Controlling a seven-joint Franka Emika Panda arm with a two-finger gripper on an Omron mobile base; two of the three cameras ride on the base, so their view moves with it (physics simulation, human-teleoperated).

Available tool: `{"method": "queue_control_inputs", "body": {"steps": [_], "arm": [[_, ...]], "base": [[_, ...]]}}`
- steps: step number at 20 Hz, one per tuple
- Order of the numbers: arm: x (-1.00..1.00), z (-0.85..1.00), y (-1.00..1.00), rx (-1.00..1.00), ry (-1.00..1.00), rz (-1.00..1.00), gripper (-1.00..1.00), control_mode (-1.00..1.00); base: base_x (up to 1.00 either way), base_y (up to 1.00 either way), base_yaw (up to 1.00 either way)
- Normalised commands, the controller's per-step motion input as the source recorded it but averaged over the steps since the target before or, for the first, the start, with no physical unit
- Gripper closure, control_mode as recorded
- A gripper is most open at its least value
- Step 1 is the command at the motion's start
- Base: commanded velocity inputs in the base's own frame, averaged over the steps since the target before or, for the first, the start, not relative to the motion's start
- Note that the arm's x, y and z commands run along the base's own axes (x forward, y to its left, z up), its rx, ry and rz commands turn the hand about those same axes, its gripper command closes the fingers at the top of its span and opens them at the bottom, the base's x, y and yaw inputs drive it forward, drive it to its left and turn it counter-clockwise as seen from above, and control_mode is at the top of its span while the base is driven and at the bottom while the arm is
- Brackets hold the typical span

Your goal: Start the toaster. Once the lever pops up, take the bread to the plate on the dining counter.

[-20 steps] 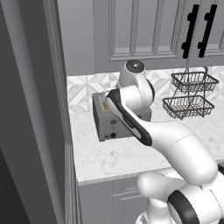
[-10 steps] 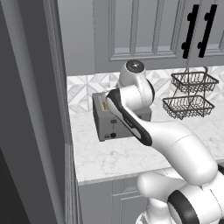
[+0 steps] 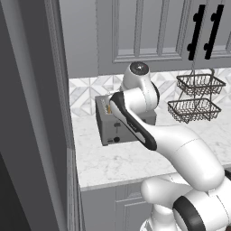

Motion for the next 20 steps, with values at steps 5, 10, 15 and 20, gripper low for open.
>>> {"method": "queue_control_inputs", "body": {"steps": [5,10,15,20], "arm": [[-0.02,-0.06,0.0,0.0,0.0,0.0,-1.0,-1.0],[-0.13,-0.07,0.0,0.0,-0.09,0.0,-1.0,-1.0],[0.0,-0.29,0.0,0.0,-0.12,0.0,-1.0,-1.0],[0.0,-0.27,0.0,0.0,-0.11,0.0,-1.0,-1.0]], "base": [[0.0,0.0,0.0],[0.0,0.0,0.0],[0.0,0.0,0.0],[0.0,0.0,0.0]]}}
